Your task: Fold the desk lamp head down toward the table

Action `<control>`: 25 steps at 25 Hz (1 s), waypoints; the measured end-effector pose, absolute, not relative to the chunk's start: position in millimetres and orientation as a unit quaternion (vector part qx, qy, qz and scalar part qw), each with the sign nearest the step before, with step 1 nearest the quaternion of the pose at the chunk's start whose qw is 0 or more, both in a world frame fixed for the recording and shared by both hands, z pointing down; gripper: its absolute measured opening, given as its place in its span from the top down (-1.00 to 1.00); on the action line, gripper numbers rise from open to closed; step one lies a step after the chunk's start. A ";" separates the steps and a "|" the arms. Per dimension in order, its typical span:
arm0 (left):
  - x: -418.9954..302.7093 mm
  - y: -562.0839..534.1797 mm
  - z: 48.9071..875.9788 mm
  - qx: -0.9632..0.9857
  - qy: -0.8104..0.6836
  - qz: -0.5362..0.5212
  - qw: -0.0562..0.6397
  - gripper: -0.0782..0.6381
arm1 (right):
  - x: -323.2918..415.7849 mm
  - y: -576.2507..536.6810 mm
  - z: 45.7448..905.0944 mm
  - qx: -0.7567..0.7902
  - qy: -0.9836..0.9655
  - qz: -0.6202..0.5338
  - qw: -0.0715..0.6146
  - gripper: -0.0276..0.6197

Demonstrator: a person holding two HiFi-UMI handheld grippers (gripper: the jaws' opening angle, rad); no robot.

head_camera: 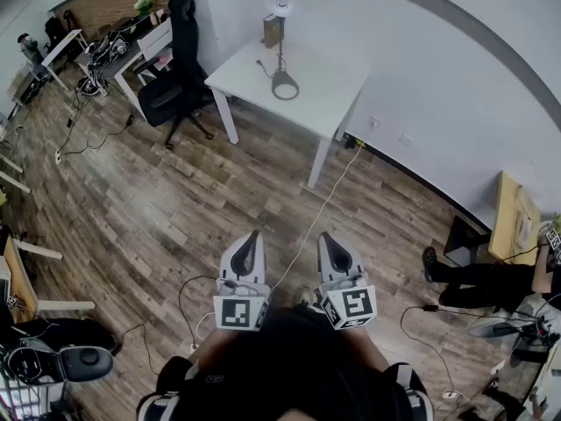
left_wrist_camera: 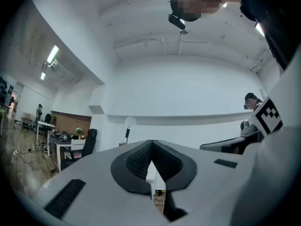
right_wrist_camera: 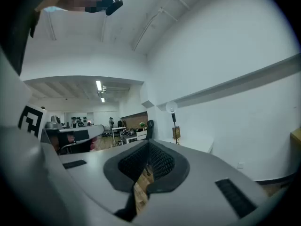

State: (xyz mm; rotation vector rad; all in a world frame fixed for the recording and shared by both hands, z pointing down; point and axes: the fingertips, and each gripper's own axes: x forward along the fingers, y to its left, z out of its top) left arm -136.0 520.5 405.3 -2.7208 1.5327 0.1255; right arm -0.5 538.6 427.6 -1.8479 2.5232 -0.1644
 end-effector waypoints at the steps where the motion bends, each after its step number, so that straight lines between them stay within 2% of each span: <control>1: -135.9 519.6 403.2 -0.871 0.490 0.042 0.011 0.72 | -0.6 538.0 427.3 -0.590 0.806 -0.052 0.004 0.88; 14: -126.7 516.7 404.3 -0.870 0.490 0.048 0.011 0.72 | -3.1 535.2 422.0 -0.581 0.812 -0.050 0.015 0.88; 25: -98.5 524.8 401.4 -0.862 0.504 0.057 0.000 0.72 | 24.4 539.7 421.9 -0.569 0.821 -0.050 0.022 0.87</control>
